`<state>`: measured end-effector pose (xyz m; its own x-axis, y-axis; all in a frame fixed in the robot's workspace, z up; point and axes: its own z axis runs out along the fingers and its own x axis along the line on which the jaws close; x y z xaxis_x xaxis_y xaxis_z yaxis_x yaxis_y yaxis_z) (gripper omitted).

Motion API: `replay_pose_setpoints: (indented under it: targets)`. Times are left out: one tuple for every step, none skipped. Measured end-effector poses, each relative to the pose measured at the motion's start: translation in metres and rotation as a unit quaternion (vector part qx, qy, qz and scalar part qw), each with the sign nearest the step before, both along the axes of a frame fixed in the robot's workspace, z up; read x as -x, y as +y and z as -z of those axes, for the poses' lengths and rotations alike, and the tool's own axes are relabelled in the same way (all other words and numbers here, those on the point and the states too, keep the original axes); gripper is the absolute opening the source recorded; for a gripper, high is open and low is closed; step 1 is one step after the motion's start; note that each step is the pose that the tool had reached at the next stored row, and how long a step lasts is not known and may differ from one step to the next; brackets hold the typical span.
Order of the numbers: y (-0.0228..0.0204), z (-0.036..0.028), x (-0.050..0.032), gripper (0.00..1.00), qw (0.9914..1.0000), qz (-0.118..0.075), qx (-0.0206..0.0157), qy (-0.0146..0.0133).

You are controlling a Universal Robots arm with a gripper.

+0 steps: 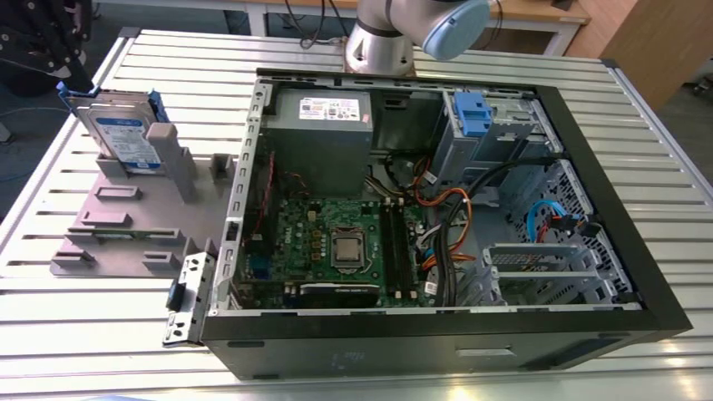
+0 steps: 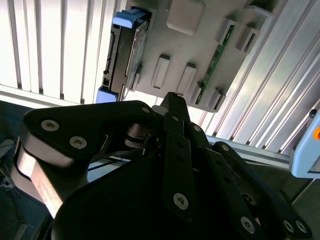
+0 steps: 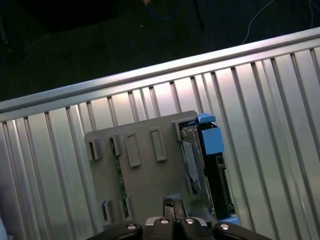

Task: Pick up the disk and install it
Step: 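Pick up the disk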

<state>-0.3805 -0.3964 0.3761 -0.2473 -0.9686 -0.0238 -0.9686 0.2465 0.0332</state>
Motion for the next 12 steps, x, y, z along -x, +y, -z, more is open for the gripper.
replay_pose_setpoints:
  targets:
    - [0.0000,0.0000,0.0000,0.11,1.00000,-0.002,0.0000,0.0000]
    - [0.0000,0.0000,0.0000,0.11,0.99999,-0.005,0.0000,0.0000]
    - [0.0000,0.0000,0.0000,0.11,0.99998,-0.007,0.0000,0.0000]
    - [0.0000,0.0000,0.0000,0.11,0.99996,-0.009,0.0000,0.0000]
    - [0.0000,0.0000,0.0000,0.11,0.99994,-0.011,0.0000,0.0000]
    - [0.0000,0.0000,0.0000,0.11,0.99991,-0.013,0.0000,0.0000]
    - [0.0000,0.0000,0.0000,0.11,0.99988,-0.015,0.0000,0.0000]
    - [0.0000,0.0000,0.0000,0.11,0.99981,-0.020,0.0000,0.0000]
    - [0.0000,0.0000,0.0000,0.11,0.99977,-0.022,0.0000,0.0000]
    - [0.0000,0.0000,0.0000,0.11,0.99972,-0.024,0.0000,0.0000]
    - [0.0001,0.0000,0.0001,0.11,0.99968,-0.025,0.0000,0.0000]
    - [0.0001,0.0000,0.0001,0.11,0.99963,-0.027,0.0000,0.0000]
